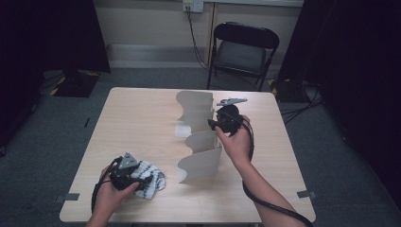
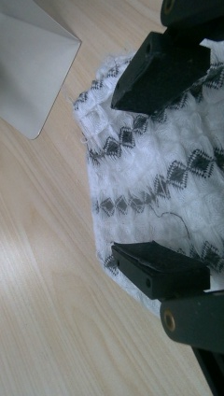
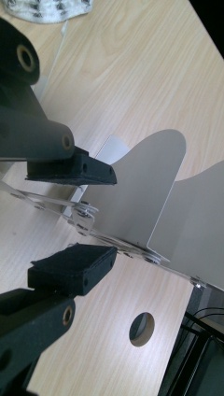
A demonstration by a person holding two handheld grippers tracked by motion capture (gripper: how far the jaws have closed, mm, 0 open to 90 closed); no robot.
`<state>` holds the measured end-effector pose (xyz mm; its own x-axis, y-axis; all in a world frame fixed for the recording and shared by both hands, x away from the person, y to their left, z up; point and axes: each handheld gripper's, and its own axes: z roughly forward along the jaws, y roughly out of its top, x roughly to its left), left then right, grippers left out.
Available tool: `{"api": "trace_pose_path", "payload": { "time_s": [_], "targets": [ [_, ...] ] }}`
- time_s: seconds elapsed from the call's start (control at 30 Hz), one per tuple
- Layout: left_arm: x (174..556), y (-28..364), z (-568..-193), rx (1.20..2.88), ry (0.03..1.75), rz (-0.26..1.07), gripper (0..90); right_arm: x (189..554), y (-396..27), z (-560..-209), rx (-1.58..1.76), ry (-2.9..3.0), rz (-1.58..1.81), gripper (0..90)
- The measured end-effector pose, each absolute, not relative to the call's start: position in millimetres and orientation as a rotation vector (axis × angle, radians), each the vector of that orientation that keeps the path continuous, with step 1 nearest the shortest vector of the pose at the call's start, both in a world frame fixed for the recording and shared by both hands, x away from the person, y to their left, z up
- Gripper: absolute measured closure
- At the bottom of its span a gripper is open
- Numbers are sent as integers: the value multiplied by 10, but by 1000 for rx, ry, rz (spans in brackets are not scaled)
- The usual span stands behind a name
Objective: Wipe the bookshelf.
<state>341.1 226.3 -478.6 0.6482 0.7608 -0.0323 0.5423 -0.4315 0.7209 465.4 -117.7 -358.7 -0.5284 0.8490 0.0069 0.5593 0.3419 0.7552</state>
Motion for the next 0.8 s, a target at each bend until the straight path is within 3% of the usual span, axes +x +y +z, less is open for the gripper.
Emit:
{"api": "trace_pose_path", "payload": {
  "time_s": [0.17,0.27,0.43,0.8],
  "targets": [
    [3416,2268,-4794,2136,1008,381,253,4704,-1128,-3654,1240,2250,968,623],
    [3419,2276,-4795,2140,1007,380,251,4741,-1124,-3691,1236,2264,947,742],
    [3421,2282,-4797,2136,1012,375,249,4742,-1134,-3670,1219,2218,880,832],
    [3428,2273,-4791,2135,1009,381,252,4713,-1297,-3408,1228,2168,995,857]
  ]
}}
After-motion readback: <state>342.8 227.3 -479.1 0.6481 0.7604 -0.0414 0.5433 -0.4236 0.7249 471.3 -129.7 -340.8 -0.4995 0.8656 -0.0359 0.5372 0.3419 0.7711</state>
